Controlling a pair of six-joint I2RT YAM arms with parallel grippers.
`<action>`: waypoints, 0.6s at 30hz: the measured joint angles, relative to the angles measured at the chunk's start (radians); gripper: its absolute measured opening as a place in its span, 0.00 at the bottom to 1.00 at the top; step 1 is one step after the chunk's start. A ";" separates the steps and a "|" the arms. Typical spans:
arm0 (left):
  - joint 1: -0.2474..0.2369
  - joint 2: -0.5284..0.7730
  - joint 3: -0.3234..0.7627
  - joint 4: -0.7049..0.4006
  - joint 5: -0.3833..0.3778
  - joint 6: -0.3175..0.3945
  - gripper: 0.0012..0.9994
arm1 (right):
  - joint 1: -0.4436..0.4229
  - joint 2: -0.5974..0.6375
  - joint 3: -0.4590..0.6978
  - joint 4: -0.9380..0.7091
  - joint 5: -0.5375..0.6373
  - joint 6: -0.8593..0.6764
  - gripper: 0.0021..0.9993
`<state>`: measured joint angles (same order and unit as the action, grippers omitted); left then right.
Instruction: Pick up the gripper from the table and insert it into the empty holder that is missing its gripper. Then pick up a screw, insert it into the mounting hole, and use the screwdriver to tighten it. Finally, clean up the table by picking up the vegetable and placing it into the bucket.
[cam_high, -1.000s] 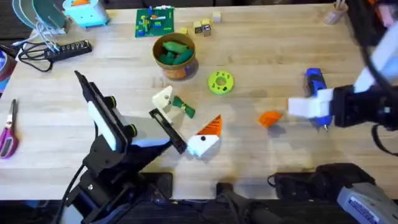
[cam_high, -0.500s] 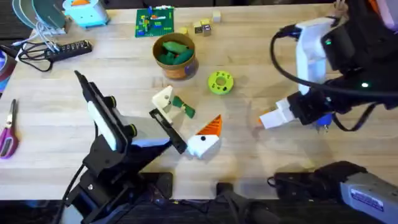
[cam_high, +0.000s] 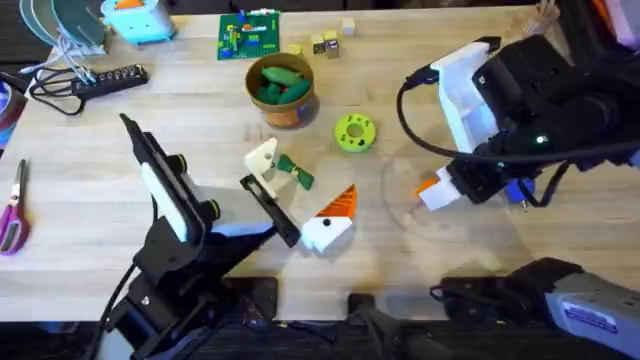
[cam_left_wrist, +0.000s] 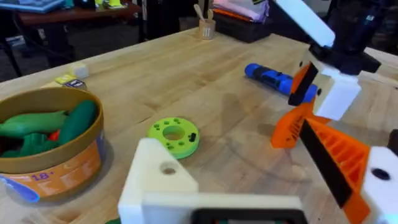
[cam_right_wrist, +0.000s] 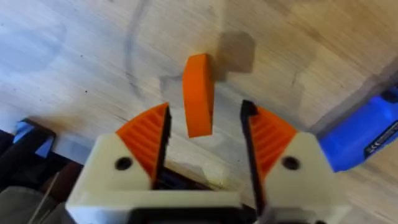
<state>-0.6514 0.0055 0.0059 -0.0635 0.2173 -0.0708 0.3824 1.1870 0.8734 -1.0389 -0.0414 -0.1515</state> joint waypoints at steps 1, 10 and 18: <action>0.000 0.000 0.000 0.000 0.000 0.000 0.99 | 0.000 0.001 0.000 0.001 0.000 -0.003 0.61; 0.000 0.000 0.000 0.000 0.000 0.000 0.99 | 0.001 0.003 0.000 0.003 -0.004 -0.005 0.02; 0.000 0.000 0.000 0.000 0.000 0.000 0.99 | 0.000 -0.012 0.082 -0.016 -0.032 -0.006 0.01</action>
<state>-0.6514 0.0055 0.0059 -0.0639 0.2173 -0.0708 0.3820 1.1752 0.9556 -1.0548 -0.0738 -0.1574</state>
